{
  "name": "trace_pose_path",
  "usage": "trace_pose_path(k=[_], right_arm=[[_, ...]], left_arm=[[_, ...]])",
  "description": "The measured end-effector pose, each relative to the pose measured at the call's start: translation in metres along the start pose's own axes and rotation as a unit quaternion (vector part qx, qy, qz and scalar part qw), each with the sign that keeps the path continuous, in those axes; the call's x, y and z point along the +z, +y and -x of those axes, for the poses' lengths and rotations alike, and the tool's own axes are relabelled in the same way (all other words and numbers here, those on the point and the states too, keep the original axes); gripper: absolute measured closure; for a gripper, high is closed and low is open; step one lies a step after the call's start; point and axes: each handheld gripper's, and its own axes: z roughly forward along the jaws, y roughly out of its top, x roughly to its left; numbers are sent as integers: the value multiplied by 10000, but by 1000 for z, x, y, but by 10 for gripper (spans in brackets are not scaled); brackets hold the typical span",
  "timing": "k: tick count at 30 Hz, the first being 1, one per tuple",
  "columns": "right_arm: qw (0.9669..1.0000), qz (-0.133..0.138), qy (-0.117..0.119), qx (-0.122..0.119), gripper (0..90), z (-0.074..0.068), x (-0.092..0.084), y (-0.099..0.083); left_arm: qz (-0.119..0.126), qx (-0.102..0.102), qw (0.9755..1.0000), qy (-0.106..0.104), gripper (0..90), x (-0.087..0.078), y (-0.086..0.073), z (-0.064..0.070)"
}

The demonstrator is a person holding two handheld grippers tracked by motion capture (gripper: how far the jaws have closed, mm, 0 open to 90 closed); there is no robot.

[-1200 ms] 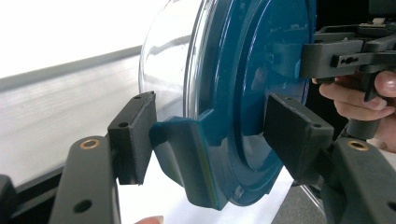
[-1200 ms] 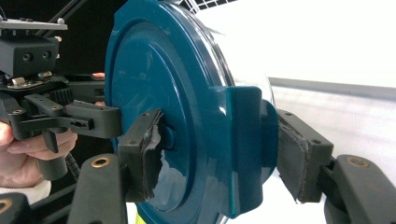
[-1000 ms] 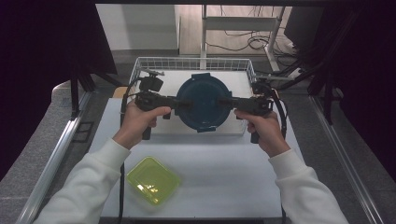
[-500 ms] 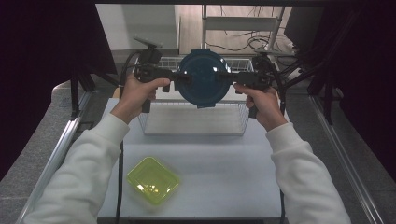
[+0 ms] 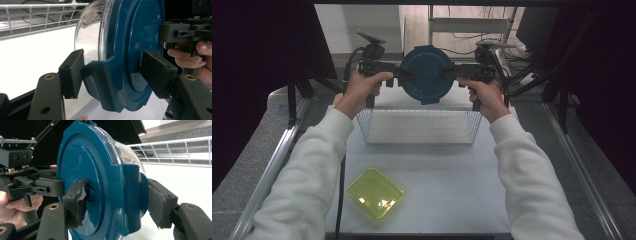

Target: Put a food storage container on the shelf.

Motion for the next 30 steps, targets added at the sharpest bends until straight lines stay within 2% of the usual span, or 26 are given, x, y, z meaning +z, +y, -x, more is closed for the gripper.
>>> trace_pose_path(k=[1, 4, 5, 8, 12, 15, 16, 18, 21, 27, 30], right_arm=[[10000, -55, -33, 47, 377, 3, 5, 2], [9999, -116, -71, 98, 377, 6, 10, 3], [9997, -152, -96, 185, 377, 11, 14, 3], [9994, -213, -116, 258, 377, 15, 18, 3], [9989, -284, -159, 326, 376, 21, 23, 4], [9981, -274, -159, 523, 374, 24, 25, 6], [9981, -274, -159, 523, 374, 24, 25, 6], [9966, -274, -176, 753, 373, 27, 26, 6], [9948, -258, -235, 956, 373, 28, 28, 6], [9918, -234, -263, 1231, 369, 36, 33, 8], [9908, -222, -249, 1310, 368, 39, 35, 9]], left_arm=[[-58, -58, 10000, -42, 364, 3, 1, -7], [-88, -129, 9998, -76, 363, 8, 1, -14], [-109, -220, 9997, -71, 361, 12, 1, -19], [-141, -270, 9995, -50, 354, 16, 2, -22], [-139, -386, 9991, -121, 353, 21, 1, -28], [-145, -457, 9988, -122, 353, 23, 3, -30], [-145, -457, 9988, -122, 353, 23, 3, -30], [-132, -521, 9984, -175, 354, 24, 3, -33], [-88, -635, 9976, -273, 353, 27, 4, -39], [-81, -827, 9961, -301, 346, 31, 6, -45], [-81, -847, 9959, -299, 343, 32, 6, -46]])
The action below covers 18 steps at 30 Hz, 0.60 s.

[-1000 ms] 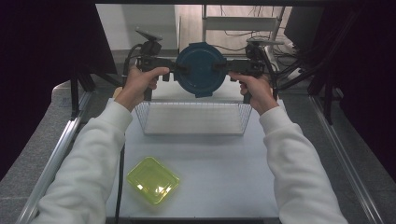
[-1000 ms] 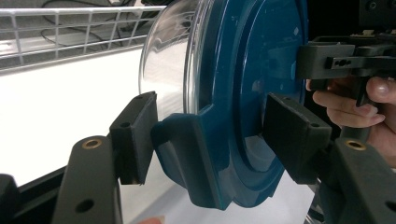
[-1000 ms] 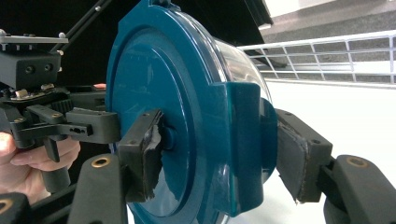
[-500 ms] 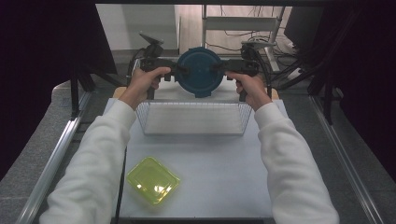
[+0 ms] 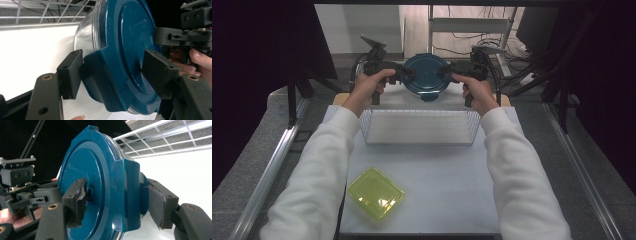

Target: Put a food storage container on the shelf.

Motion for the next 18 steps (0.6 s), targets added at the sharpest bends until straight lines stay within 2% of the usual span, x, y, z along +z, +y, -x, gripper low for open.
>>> trace_pose_path(k=[2, 6, 10, 18], right_arm=[[9998, -40, 39, 196, 366, 5, 3, 2], [9995, -25, 43, 311, 363, 9, 7, 4], [9996, -58, -23, 285, 362, 7, 8, 6], [9990, -92, -90, 435, 362, 7, 7, 3]], left_arm=[[31, -103, 9999, -29, 340, 3, 1, -3], [37, -178, 9998, -60, 334, 4, 1, -7], [51, -180, 9998, -100, 333, 5, 2, -9], [11, -272, 9995, -168, 326, 6, -1, -11]])
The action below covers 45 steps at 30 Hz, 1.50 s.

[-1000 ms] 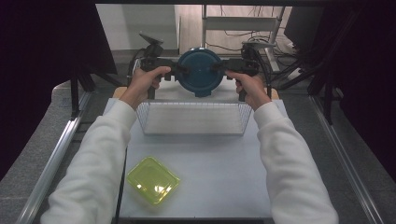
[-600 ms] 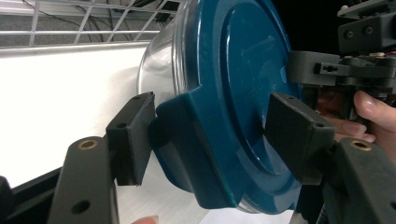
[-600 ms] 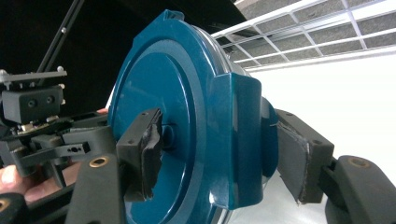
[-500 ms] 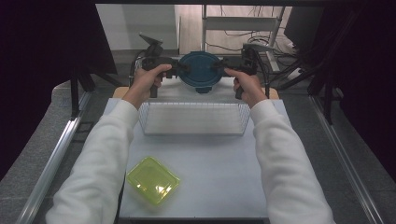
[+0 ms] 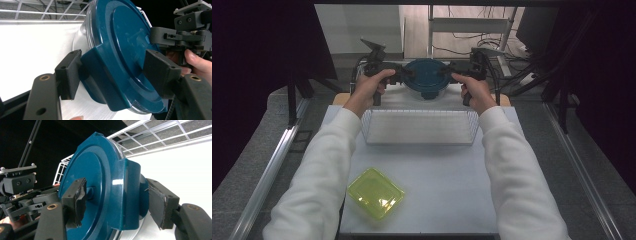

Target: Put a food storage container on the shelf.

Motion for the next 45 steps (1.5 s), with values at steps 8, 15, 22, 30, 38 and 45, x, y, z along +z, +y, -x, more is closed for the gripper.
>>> trace_pose_path(k=[8, 15, 22, 30, 38, 45], right_arm=[[10000, 20, 11, 39, 357, 2, 2, 0], [9957, 488, -216, -761, 199, -11, -3, -5], [9907, 628, -288, -1171, 145, -22, -16, -9], [9737, 807, -472, -2079, 151, -31, -43, -30], [9624, 824, -375, -2562, 193, -26, -74, -68], [9493, 765, -254, -3040, 220, -14, -94, -112]], left_arm=[[39, 7, 10000, -26, 322, 1, 0, -2], [405, 425, 9977, 340, 240, -3, -4, 12], [564, 771, 9931, 675, 175, -15, -11, 23], [620, 1288, 9852, 942, 179, -44, -39, 37], [641, 1740, 9789, 856, 226, -66, -90, 47], [708, 2048, 9716, 952, 233, -77, -132, 51]])
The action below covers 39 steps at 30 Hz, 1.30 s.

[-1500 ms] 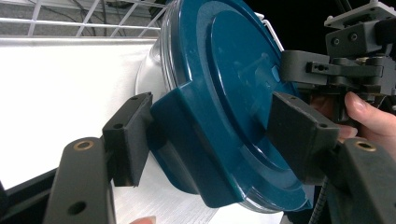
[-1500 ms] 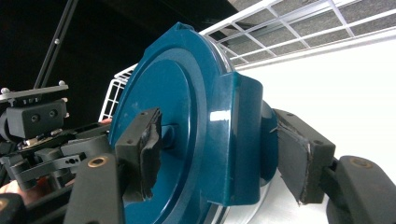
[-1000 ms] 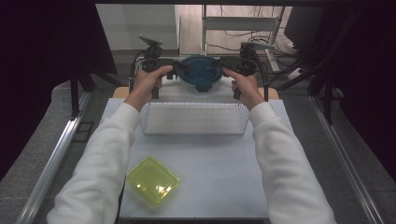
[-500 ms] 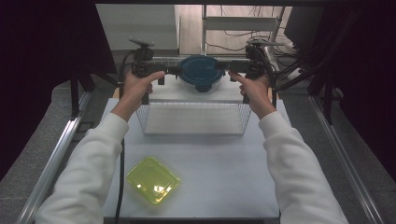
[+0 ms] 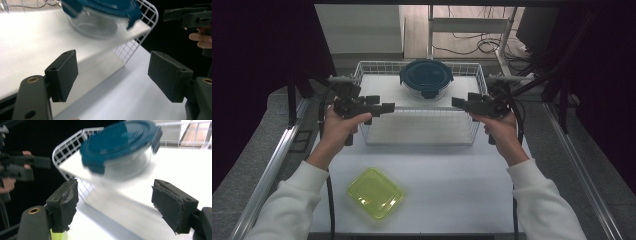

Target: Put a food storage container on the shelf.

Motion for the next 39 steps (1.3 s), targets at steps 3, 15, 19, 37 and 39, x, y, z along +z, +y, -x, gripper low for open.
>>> trace_pose_path(k=[3, 15, 19, 37, 39], right_arm=[[9997, -70, -32, -251, 224, -4, -11, -22], [9973, -545, -126, -479, 230, -3, -39, -103], [9967, -709, -115, -385, 230, 1, -42, -122], [9907, -1227, -326, -490, 250, 1, -39, -166], [9906, -1233, -353, -483, 250, 2, -40, -167]], left_arm=[[-142, 203, 9996, 127, 237, -1, -23, 7], [-537, 281, 9981, 120, 246, -4, -90, 13], [-579, 386, 9975, 156, 246, -9, -105, 18], [-923, 458, 9945, 160, 258, -6, -154, 31], [-931, 459, 9945, 175, 259, -5, -155, 31]])
